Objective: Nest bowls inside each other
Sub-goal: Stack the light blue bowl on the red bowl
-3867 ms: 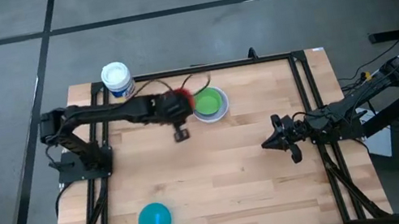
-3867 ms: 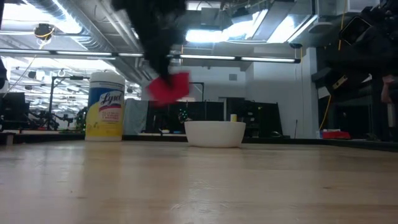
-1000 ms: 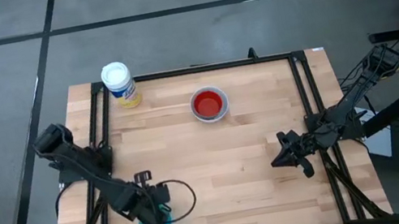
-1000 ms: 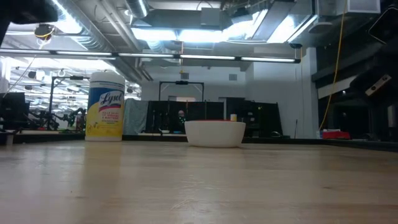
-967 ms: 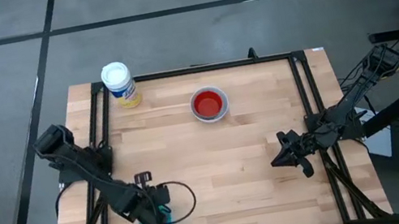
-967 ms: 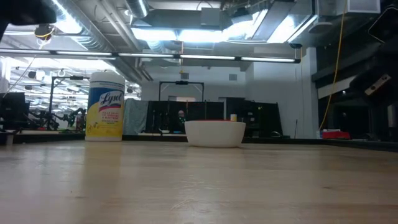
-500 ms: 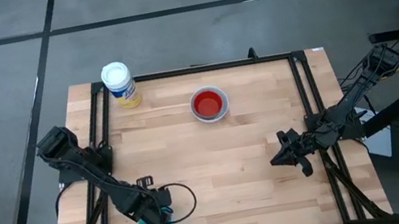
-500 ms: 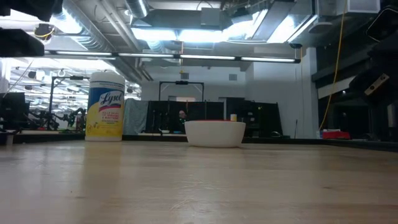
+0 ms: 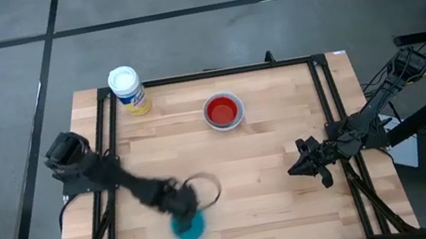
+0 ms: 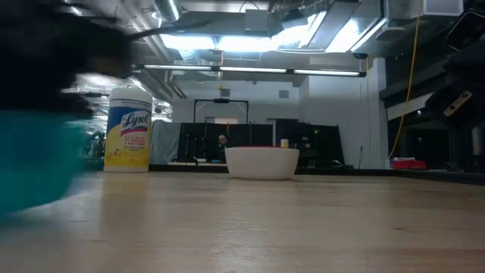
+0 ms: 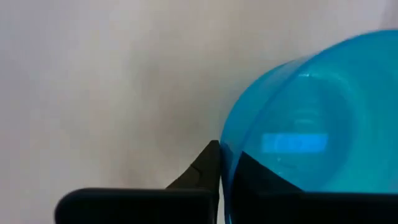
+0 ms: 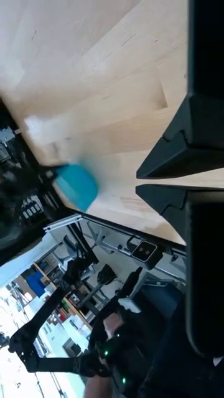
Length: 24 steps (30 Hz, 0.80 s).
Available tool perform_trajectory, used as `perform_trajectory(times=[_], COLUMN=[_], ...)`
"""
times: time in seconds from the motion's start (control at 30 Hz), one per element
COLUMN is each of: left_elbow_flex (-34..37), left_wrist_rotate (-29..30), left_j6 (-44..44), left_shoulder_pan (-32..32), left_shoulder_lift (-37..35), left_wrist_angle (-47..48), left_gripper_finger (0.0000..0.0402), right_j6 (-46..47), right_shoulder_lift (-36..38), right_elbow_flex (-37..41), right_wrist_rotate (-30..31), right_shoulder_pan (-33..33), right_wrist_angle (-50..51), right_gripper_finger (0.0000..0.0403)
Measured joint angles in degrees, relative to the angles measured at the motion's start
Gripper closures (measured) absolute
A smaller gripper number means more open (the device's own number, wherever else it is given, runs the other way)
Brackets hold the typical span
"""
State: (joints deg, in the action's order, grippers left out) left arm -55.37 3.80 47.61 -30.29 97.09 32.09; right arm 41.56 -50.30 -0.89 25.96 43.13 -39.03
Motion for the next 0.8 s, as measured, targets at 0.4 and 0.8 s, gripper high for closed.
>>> perform_trajectory(times=[0.4,0.8], left_elbow_flex=[-11.8,-14.6], left_wrist_rotate=[1.5,-11.6], left_j6=[-24.8,-25.8], left_shoulder_pan=[44.8,52.2], left_shoulder_lift=[-0.1,8.0], left_wrist_angle=[-14.7,-20.2], left_gripper_finger=[0.0398,0.0399], right_j6=[1.7,1.1], right_shoulder_lift=[0.0,0.0], right_elbow_flex=[0.0,0.0], right_wrist_rotate=[0.7,1.5], right_shoulder_pan=[0.0,0.0], right_wrist_angle=[0.0,0.2], right_gripper_finger=[0.0373,0.0373])
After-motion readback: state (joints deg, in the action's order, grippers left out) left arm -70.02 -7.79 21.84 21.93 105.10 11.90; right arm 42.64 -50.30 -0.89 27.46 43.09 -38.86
